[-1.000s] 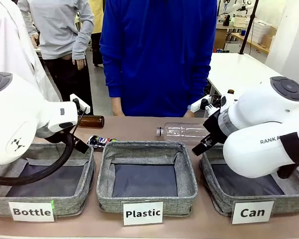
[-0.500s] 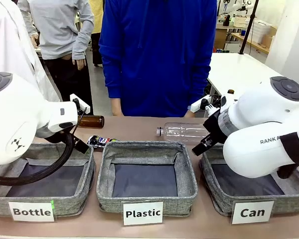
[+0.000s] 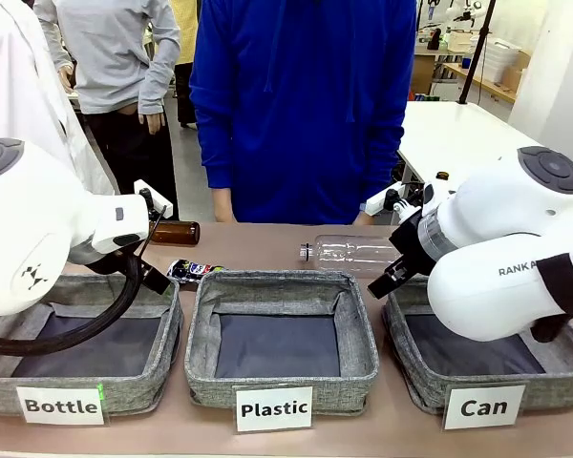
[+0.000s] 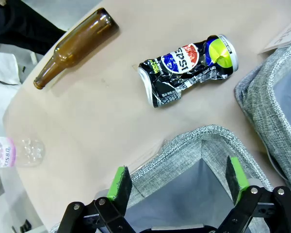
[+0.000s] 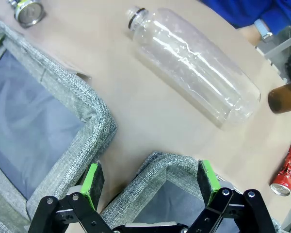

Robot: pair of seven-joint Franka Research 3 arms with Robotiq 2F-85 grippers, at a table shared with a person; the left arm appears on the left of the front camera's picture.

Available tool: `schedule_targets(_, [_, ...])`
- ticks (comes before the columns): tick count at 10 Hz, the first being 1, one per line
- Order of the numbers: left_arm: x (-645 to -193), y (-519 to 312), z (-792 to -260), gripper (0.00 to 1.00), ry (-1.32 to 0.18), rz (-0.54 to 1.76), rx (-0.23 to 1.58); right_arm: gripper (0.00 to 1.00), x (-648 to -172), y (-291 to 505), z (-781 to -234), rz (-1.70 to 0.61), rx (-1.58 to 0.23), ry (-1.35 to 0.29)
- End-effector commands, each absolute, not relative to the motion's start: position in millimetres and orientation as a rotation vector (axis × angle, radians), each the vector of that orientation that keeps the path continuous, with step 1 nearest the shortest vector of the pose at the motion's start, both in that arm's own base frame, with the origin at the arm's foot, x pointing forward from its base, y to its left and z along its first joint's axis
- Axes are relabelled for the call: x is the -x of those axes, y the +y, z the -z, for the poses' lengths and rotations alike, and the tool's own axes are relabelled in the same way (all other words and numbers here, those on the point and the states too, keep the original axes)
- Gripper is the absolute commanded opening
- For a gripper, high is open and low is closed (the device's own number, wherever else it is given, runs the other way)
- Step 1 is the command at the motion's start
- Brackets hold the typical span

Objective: Sort the can waste into the basket.
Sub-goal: Pick up the can waste from the table and place it in the right Fabric basket.

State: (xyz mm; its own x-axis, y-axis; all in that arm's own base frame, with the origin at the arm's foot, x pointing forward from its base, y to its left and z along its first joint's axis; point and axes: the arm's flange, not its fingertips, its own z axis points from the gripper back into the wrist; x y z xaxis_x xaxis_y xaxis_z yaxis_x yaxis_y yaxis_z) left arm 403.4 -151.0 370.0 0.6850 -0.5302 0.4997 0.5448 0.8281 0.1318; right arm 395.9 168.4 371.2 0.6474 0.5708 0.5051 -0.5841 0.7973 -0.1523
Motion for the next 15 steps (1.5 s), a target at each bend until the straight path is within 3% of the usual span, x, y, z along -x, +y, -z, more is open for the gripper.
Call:
schedule_targets(1, [-403.4,-151.0,-370.1,1.0,-0.551,0.603,0.028,1.0,-395.9,168.4,-371.2,-0.656,-0.026,-0.566])
schedule_targets(2, [-403.4,-151.0,-370.0,1.0,-0.551,0.602,0.028,1.0,-395.9,168.4,-371.2,-0.657,-0.025,-0.566])
schedule_targets(3, [-395.7,-149.4,-386.4,1.0,-0.528,0.695,0.148,1.0,-391.0,163.3,-386.0,-0.66,-0.017,-0.519])
schedule_targets(5, [-370.5,-141.0,-438.3,1.0,-0.469,0.681,0.284,1.0,-366.7,145.5,-435.1,-0.617,-0.156,-0.532])
schedule_targets(8, [-313.2,-79.2,-500.9,1.0,-0.511,0.689,0.602,1.0,-305.1,83.1,-511.4,-0.407,-0.542,-0.415])
schedule_targets(9, [-298.9,-44.5,-512.6,1.0,-0.546,0.71,0.692,1.0,-282.4,51.1,-526.1,-0.361,-0.661,-0.46])
schedule_targets(11, [-269.5,59.8,-523.6,1.0,-0.739,0.509,0.84,1.0,-240.4,-34.9,-535.3,-0.17,-0.884,-0.559])
schedule_targets(15, [-227.6,192.9,-469.8,1.0,-0.914,0.057,1.083,1.0,-211.4,-177.8,-475.2,0.239,-1.194,-0.647])
